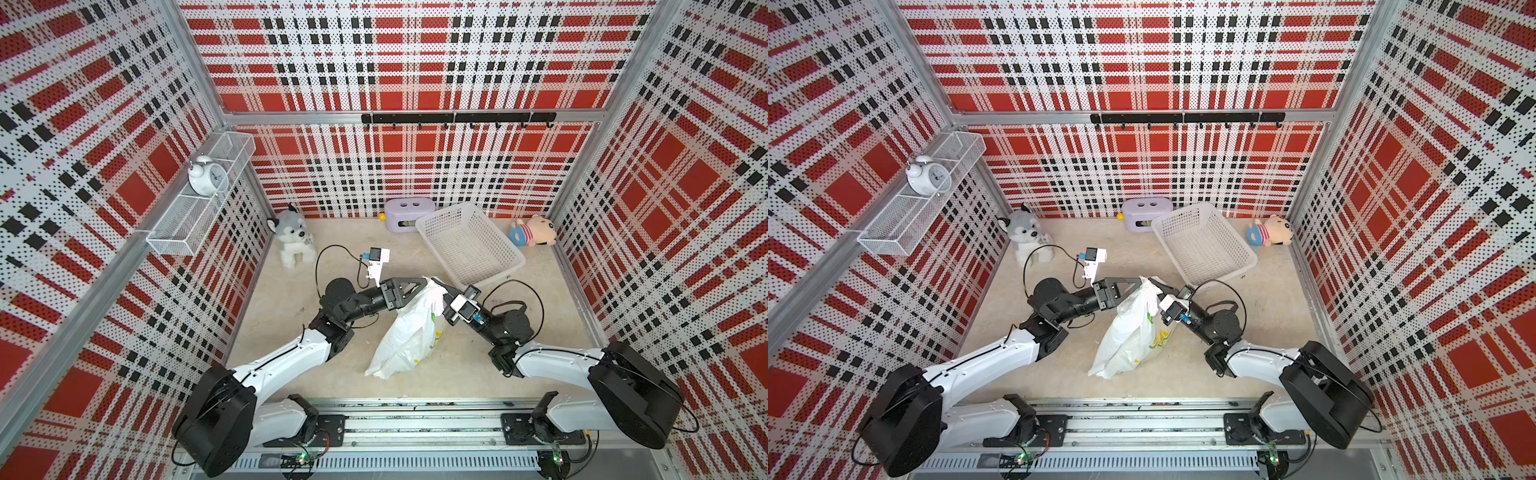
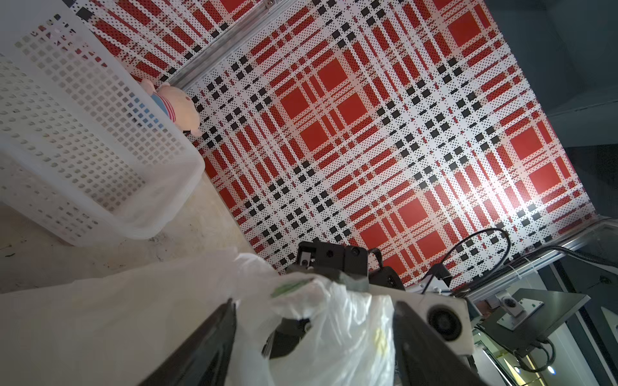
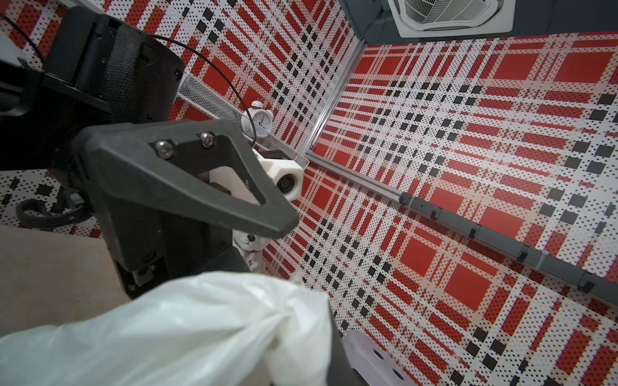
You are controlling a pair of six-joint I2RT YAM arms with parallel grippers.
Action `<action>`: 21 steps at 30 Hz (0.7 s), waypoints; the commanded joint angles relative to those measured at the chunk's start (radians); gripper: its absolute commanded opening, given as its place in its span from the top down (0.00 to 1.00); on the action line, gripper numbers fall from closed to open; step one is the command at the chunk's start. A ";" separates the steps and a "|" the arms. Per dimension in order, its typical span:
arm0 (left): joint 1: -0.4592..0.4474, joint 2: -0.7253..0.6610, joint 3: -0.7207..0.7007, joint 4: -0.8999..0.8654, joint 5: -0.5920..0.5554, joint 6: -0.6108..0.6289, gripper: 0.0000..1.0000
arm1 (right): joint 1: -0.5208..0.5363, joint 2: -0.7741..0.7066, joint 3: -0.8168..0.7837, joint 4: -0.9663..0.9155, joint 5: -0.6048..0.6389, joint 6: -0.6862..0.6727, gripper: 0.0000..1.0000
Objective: Place the banana into a plastic bag & tie a knot
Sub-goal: Cross the plastic bag at the center of the board.
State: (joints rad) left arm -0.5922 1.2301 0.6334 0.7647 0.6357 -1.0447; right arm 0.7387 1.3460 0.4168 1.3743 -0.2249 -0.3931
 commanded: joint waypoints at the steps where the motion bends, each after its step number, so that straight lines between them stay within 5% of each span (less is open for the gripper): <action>1: -0.015 0.012 0.058 -0.014 0.007 0.037 0.25 | 0.008 -0.004 0.005 -0.003 -0.008 0.021 1.00; 12: -0.021 0.013 0.071 -0.001 0.017 0.031 0.39 | 0.010 0.004 0.007 -0.006 -0.007 0.021 1.00; 21: -0.022 0.029 0.060 -0.001 0.005 0.031 0.73 | 0.010 0.004 0.010 -0.010 -0.011 0.022 1.00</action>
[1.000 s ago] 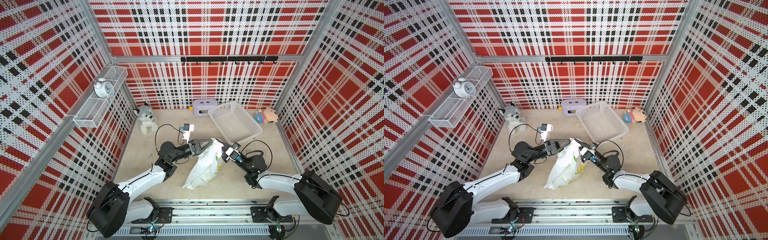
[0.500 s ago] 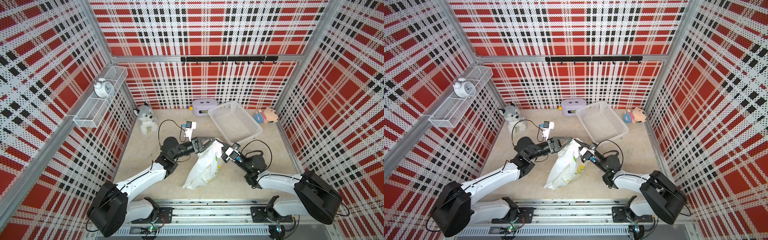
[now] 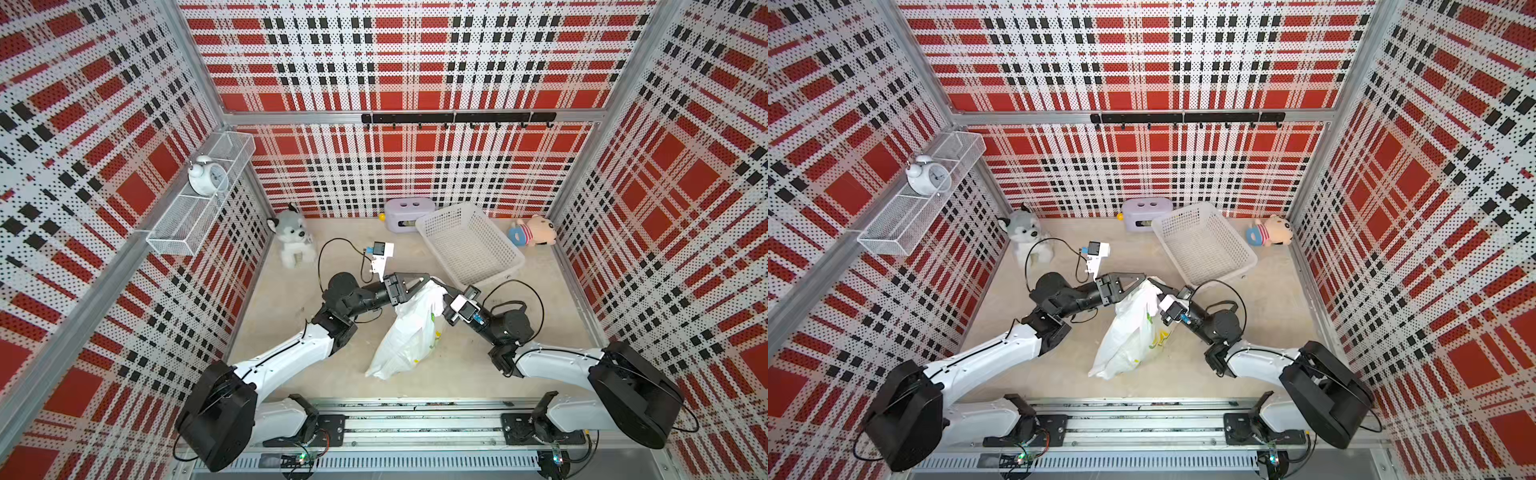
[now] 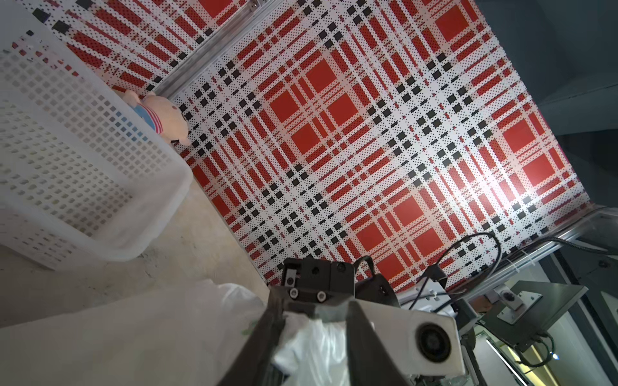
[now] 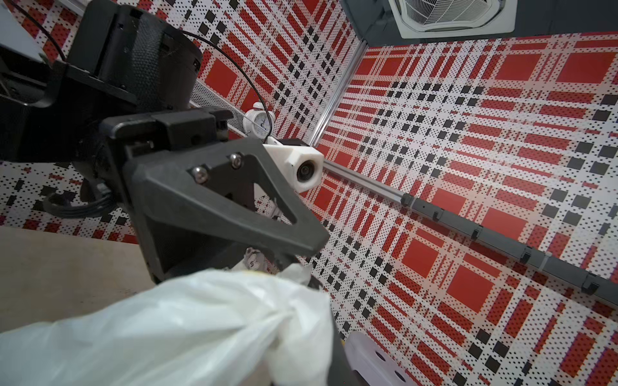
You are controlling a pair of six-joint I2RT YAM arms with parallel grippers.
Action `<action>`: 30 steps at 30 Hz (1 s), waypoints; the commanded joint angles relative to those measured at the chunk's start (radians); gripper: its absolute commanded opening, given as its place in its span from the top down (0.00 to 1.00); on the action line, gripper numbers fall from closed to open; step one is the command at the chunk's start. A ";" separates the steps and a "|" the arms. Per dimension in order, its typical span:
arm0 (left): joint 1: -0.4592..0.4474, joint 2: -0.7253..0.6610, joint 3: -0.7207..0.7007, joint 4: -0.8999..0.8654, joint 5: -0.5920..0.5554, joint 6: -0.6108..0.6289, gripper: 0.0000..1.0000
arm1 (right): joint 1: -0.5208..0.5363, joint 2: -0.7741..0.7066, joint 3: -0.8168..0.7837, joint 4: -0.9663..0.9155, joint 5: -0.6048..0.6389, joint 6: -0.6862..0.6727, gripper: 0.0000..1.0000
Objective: Place the banana into a plastic bag & tie a knot
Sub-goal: Cross the plastic bag at the center of the board.
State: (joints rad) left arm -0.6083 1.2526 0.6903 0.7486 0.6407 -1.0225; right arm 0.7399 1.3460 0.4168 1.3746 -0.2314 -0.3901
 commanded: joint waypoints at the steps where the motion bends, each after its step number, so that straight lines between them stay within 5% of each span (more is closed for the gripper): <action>1: -0.008 0.008 0.004 0.015 0.000 0.009 0.79 | 0.009 0.004 0.010 -0.011 -0.004 0.019 1.00; 6: -0.006 0.004 -0.007 0.015 -0.004 0.008 0.99 | 0.009 0.002 0.008 -0.016 0.001 0.019 1.00; 13: 0.004 -0.018 -0.030 0.009 -0.036 0.013 1.00 | 0.009 -0.008 0.010 -0.058 0.012 0.023 1.00; 15: 0.013 -0.023 -0.040 0.008 -0.042 0.013 1.00 | 0.009 -0.025 0.005 -0.087 0.024 0.026 0.66; 17: 0.022 -0.023 -0.051 0.009 -0.046 0.012 1.00 | 0.009 -0.051 -0.009 -0.119 0.038 0.037 0.52; 30: 0.041 -0.033 -0.115 0.009 -0.083 0.017 1.00 | 0.008 -0.345 -0.085 -0.533 0.135 0.187 0.37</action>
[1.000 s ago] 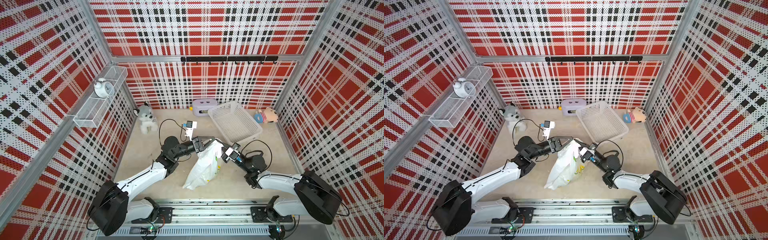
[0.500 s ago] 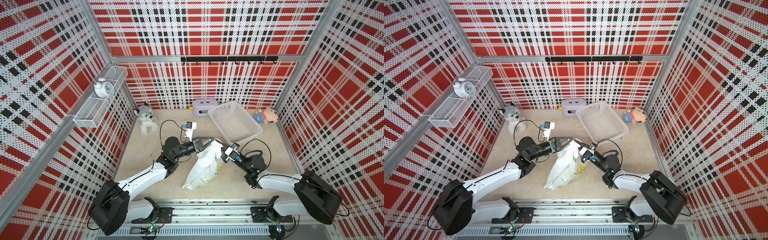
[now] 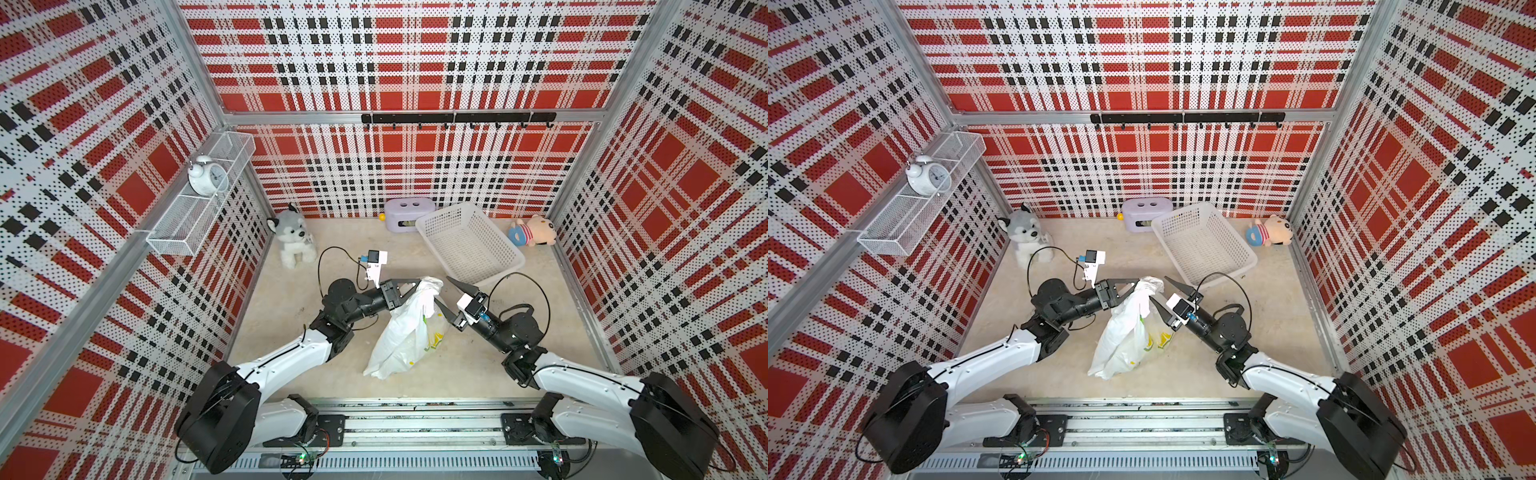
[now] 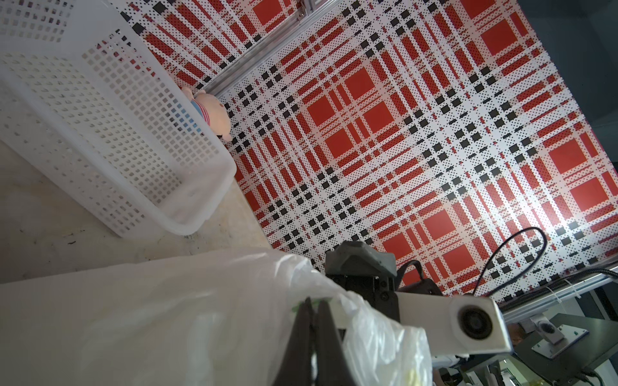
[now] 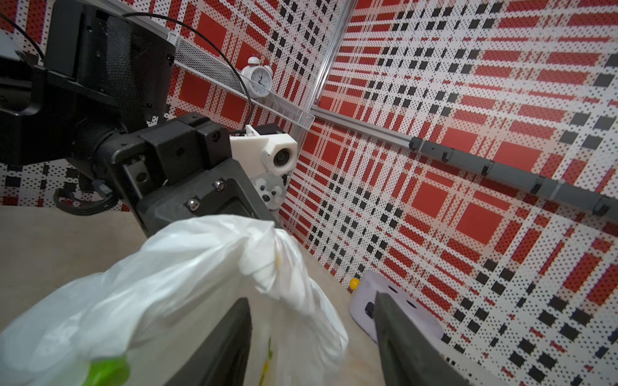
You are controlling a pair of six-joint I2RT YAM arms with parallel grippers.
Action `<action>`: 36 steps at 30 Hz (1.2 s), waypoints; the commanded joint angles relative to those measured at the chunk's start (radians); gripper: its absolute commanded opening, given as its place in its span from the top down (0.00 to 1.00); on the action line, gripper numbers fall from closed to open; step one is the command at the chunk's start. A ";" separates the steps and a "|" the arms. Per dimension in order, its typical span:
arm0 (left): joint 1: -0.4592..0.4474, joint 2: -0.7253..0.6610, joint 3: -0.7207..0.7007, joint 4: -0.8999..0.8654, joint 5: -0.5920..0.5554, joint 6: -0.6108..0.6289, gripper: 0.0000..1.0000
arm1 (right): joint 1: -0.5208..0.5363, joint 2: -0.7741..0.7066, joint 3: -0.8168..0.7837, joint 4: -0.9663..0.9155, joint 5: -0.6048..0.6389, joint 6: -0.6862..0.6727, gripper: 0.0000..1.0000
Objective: Place the banana into a plastic bag & tie a knot
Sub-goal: Cross the plastic bag at the center of the board, then tie the plastic bag at the center of the board.
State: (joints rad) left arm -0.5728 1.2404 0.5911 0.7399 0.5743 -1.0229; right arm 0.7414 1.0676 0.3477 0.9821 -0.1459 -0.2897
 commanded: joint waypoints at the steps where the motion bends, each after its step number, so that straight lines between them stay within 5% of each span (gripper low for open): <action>1: 0.005 -0.022 -0.020 0.018 -0.018 0.018 1.00 | 0.006 -0.103 -0.019 -0.187 0.062 0.127 0.36; 7: 0.005 -0.017 -0.020 0.018 -0.023 0.021 1.00 | 0.000 -0.248 0.012 -0.468 -0.003 0.379 0.50; 13: -0.003 -0.008 -0.019 0.019 -0.024 0.024 1.00 | -0.008 -0.209 0.023 -0.533 -0.137 0.587 0.53; 25: -0.025 0.012 -0.007 0.024 -0.025 0.029 1.00 | -0.023 0.010 0.095 -0.436 -0.167 0.665 0.51; 36: -0.023 0.016 -0.012 0.024 -0.027 0.029 1.00 | -0.036 -0.163 0.076 -0.526 -0.306 0.682 0.51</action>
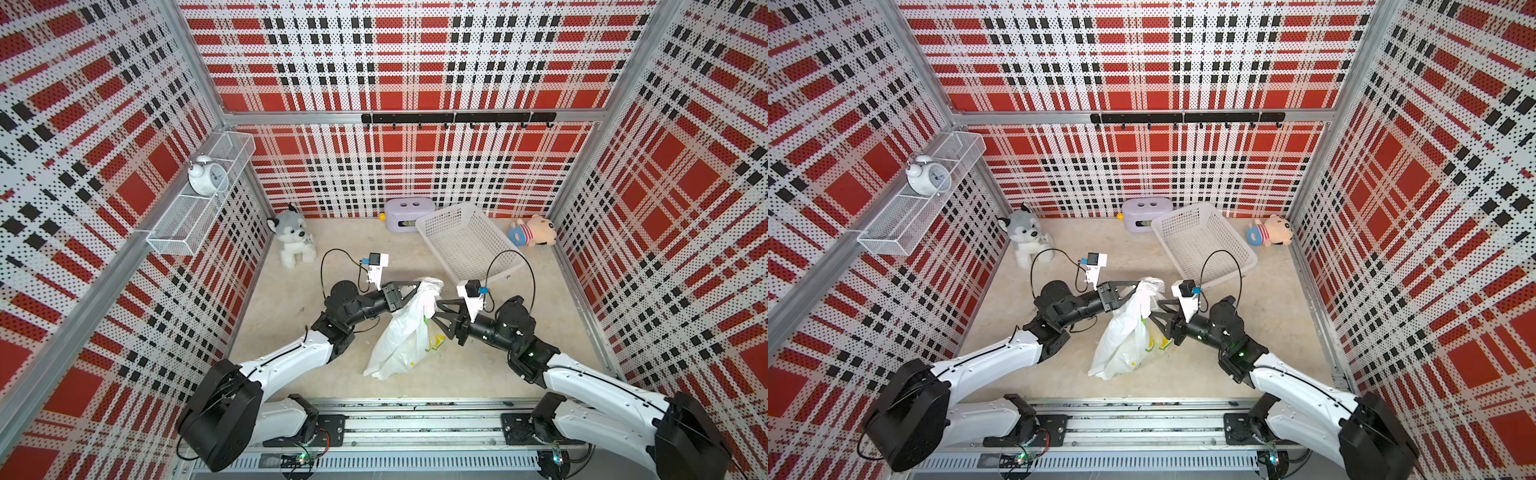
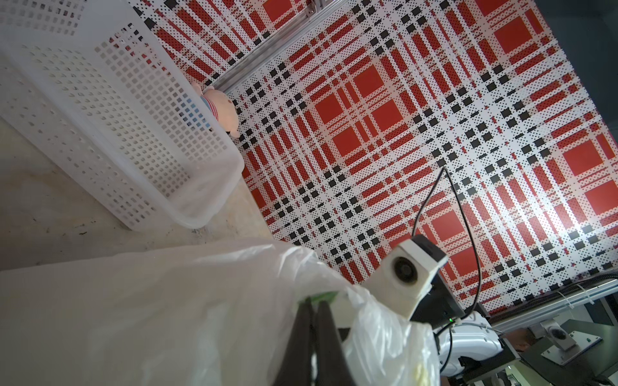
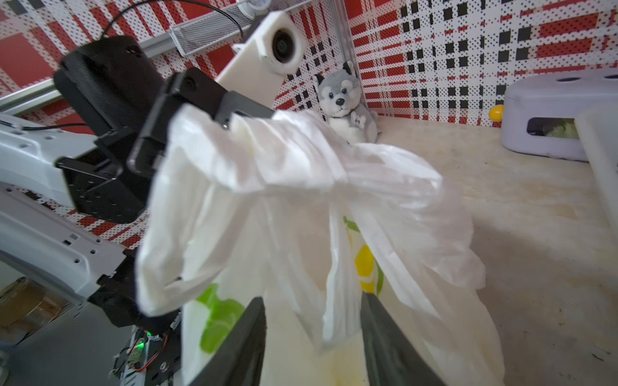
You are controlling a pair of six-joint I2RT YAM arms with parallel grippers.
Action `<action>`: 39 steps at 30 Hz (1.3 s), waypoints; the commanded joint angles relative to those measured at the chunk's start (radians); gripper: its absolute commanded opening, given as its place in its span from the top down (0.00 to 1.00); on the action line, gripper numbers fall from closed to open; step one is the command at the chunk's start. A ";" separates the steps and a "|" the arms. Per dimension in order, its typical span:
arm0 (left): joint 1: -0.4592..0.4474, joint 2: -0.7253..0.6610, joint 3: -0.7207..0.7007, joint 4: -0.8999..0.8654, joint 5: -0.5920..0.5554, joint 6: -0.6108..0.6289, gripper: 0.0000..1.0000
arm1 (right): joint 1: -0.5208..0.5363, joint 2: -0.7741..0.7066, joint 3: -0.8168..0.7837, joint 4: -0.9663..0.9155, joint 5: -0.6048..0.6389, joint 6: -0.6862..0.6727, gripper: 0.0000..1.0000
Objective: Place the banana into a plastic bag & tie a knot
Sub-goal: Tie the plastic bag at the center of the board.
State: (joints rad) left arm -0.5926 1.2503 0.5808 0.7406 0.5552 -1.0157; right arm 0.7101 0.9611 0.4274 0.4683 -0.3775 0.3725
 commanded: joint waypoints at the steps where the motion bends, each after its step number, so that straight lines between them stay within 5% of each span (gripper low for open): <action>1: -0.004 0.007 -0.002 0.023 -0.009 0.023 1.00 | -0.004 -0.072 -0.003 -0.020 -0.101 0.024 0.51; 8: -0.006 0.010 0.001 0.025 -0.012 0.025 1.00 | -0.004 -0.058 0.029 0.026 -0.215 0.084 0.45; 15: -0.010 0.001 -0.006 0.025 -0.018 0.025 1.00 | -0.004 0.021 0.074 0.040 -0.119 0.102 0.48; 24: -0.012 -0.005 -0.007 0.023 -0.019 0.025 1.00 | -0.004 0.109 0.124 0.072 -0.121 0.130 0.76; 28: -0.004 -0.015 -0.009 0.024 -0.017 0.025 1.00 | -0.004 0.081 0.118 0.029 -0.097 0.119 1.00; 39: 0.084 -0.080 0.010 -0.023 0.013 0.034 1.00 | -0.006 -0.071 0.078 -0.226 0.030 0.042 1.00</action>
State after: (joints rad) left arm -0.5308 1.1904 0.5774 0.7357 0.5613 -1.0042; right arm 0.7101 0.9134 0.5240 0.3317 -0.3927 0.4465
